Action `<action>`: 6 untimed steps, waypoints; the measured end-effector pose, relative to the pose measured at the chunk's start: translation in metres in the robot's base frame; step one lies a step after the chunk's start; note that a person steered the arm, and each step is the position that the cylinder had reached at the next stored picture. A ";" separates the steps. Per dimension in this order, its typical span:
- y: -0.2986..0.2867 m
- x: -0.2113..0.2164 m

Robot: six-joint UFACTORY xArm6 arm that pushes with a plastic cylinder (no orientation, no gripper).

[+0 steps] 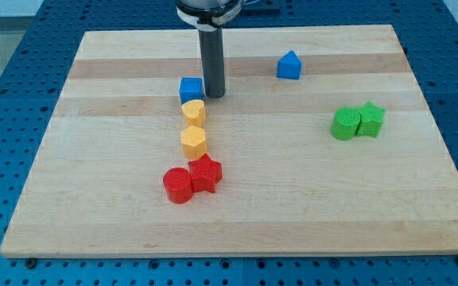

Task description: Point your arm towards the red star

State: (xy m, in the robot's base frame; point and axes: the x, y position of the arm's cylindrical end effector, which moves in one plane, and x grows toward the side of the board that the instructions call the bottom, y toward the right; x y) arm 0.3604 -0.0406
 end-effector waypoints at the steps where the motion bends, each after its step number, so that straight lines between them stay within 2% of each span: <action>1: 0.000 0.000; 3: 0.023 0.007; 4: 0.027 0.025; 6: 0.027 0.091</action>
